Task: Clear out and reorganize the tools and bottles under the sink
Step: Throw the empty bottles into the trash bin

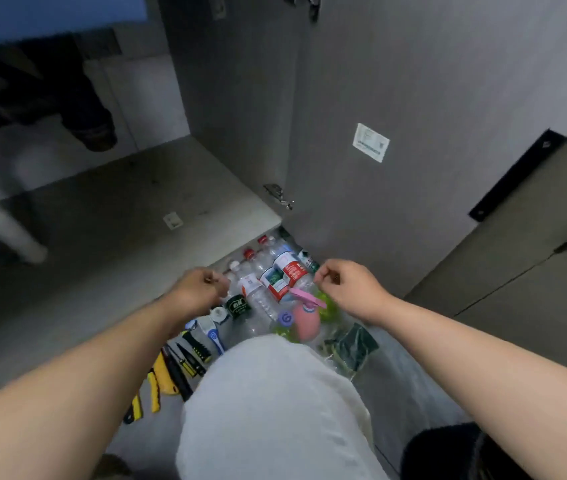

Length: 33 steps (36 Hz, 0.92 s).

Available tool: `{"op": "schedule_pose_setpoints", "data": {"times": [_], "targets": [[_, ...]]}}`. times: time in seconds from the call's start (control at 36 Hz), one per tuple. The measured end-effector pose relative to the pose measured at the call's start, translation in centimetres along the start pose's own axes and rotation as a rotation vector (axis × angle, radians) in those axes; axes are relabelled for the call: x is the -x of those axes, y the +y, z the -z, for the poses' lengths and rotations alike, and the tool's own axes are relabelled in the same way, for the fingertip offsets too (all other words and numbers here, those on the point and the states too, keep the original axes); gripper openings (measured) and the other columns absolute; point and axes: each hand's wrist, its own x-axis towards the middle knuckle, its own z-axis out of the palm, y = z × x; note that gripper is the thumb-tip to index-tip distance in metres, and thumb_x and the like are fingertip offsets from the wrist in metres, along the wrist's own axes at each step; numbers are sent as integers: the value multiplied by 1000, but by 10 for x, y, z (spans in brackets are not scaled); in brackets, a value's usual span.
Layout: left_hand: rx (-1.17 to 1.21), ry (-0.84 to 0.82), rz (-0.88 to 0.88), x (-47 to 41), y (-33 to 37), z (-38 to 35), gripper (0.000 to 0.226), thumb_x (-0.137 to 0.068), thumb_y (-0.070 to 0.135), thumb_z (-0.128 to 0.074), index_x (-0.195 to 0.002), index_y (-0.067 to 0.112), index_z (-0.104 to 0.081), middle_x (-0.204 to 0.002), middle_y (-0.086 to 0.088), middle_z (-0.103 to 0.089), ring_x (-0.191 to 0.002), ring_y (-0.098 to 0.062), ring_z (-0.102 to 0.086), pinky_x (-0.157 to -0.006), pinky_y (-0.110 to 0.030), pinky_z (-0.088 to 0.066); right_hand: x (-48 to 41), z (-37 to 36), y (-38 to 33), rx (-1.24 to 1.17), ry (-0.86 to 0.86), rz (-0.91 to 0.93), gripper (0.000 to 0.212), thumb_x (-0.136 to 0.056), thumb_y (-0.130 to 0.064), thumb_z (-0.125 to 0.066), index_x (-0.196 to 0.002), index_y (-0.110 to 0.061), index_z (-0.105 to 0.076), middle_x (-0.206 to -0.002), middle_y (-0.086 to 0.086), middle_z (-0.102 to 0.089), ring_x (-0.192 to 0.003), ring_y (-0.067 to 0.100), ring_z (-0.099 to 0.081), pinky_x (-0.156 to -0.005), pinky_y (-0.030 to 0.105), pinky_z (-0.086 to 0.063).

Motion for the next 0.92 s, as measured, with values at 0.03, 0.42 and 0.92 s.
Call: {"op": "schedule_pose_setpoints", "data": {"times": [0.03, 0.42, 0.92], "targets": [[18, -13, 35, -6, -11, -2, 16, -101, 17, -57, -104, 6, -68, -102, -16, -73, -77, -16, -64, -61, -24, -44, -17, -8, 0, 48, -41, -19, 15, -85, -11, -59, -91, -17, -71, -90, 1, -68, -84, 19, -61, -74, 26, -44], [443, -26, 296, -80, -83, -34, 21, -101, 9, -55, -117, 3, -68, -113, -17, -73, -80, -20, -65, -62, -25, -44, -195, -119, 20, 529, -331, -326, 74, -83, -36, -73, -144, -6, -42, -143, 17, -51, -129, 31, -53, -100, 34, -47], [648, -91, 305, -86, -62, -53, 13, -100, 21, -60, -108, 16, -69, -106, -8, -75, -83, -15, -69, -73, -29, -53, -195, -68, -6, 565, -178, -372, 64, -67, -59, -73, -111, -13, -69, -111, 13, -69, -101, 32, -68, -85, 35, -56]]}}
